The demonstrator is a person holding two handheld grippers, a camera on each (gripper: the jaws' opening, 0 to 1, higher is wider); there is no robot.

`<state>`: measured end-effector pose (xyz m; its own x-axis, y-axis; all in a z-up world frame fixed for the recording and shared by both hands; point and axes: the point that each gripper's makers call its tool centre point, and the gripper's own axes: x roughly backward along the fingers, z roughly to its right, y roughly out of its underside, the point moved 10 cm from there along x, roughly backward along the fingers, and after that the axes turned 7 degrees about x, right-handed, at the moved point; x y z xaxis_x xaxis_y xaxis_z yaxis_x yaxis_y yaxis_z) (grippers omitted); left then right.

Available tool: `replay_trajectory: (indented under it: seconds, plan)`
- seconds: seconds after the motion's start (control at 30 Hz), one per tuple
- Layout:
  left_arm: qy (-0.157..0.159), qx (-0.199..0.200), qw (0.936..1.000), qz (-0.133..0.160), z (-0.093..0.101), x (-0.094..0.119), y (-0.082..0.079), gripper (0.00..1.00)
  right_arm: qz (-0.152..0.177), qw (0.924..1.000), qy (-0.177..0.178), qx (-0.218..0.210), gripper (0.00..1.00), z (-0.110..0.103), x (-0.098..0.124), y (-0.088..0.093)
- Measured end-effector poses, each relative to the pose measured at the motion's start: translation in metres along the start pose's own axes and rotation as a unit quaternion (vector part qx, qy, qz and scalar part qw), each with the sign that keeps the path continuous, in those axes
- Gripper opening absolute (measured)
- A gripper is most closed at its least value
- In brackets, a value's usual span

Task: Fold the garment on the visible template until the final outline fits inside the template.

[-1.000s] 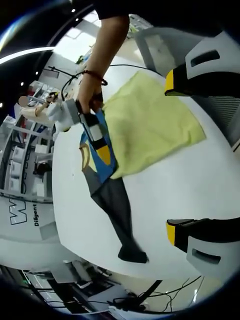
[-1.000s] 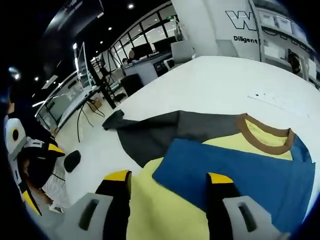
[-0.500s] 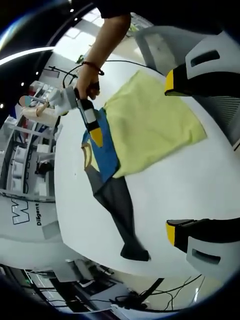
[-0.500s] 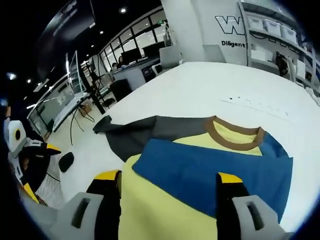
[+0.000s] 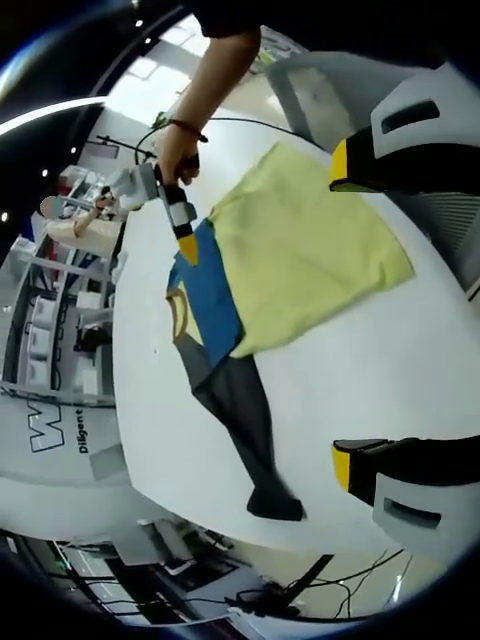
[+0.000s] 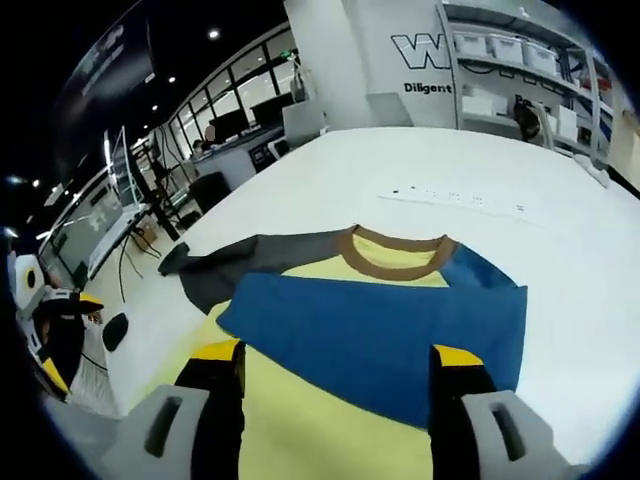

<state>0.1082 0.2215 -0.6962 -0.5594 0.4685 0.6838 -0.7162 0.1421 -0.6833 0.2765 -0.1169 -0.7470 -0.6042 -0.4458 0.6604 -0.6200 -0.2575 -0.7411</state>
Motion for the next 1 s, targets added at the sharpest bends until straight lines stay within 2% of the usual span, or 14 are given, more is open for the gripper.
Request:
replay_trajectory:
  seconds: [0.1,0.23,0.6,0.7,1.0]
  plan:
    - [0.000,-0.003,1.0000,0.003,0.000,0.000,0.000,0.99,-0.004,0.9999,0.012,-0.001,0.72,0.011,0.005,0.008]
    - [0.003,-0.001,1.0000,0.002,0.000,-0.002,0.000,0.99,-0.005,0.9993,0.029,-0.023,0.70,0.024,0.011,0.016]
    - [-0.002,0.002,1.0000,0.008,-0.004,-0.002,0.001,0.99,-0.025,0.9957,0.074,-0.049,0.48,0.056,0.024,0.044]
    - [-0.009,0.005,0.9998,0.015,-0.008,-0.001,-0.001,0.99,-0.030,0.9945,0.089,-0.044,0.45,0.063,0.027,0.051]
    - [-0.001,0.000,0.9998,0.021,-0.005,-0.003,-0.003,0.99,-0.041,0.9915,0.111,-0.054,0.29,0.072,0.026,0.065]
